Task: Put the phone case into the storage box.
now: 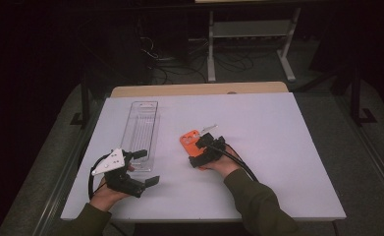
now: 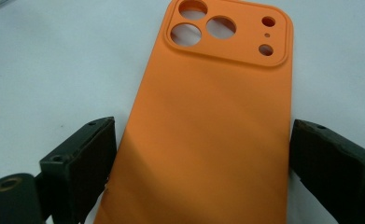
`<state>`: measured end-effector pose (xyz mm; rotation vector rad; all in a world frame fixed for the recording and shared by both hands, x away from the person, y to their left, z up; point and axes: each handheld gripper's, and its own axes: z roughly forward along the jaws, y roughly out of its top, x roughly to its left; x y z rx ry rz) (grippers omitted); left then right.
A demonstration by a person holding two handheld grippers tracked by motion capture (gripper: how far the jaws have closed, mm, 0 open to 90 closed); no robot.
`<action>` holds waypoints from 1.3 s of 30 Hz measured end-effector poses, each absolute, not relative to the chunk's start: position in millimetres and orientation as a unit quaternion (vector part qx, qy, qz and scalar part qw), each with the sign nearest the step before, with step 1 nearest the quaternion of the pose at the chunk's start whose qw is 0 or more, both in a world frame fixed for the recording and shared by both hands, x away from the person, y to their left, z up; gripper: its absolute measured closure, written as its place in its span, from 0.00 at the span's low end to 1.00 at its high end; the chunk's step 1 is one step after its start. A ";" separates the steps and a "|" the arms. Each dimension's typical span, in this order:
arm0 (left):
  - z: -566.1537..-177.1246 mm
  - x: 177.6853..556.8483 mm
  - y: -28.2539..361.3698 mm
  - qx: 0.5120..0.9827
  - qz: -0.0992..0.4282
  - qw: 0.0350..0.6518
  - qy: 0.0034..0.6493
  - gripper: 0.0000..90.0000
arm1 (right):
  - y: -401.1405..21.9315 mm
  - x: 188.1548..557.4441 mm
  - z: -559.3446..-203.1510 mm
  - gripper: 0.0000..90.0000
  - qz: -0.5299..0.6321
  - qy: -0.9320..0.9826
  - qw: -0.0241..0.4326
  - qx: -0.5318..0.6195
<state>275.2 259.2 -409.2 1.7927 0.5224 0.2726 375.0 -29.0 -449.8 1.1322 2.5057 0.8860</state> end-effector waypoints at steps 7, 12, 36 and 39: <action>-409.0 275.1 259.4 0.771 0.117 0.585 0.223 0.00 | -28.2 373.9 -449.4 0.11 0.303 0.858 0.128 0.394; -409.2 275.0 259.1 0.772 0.116 0.584 0.224 0.00 | -26.9 372.2 -449.1 0.12 0.301 0.855 0.132 0.401; -409.1 275.1 259.4 0.771 0.116 0.585 0.225 0.00 | -27.3 370.4 -448.4 0.16 0.307 0.852 0.134 0.402; -409.1 275.2 259.5 0.771 0.116 0.585 0.224 0.00 | -27.8 370.9 -448.2 0.16 0.308 0.852 0.132 0.402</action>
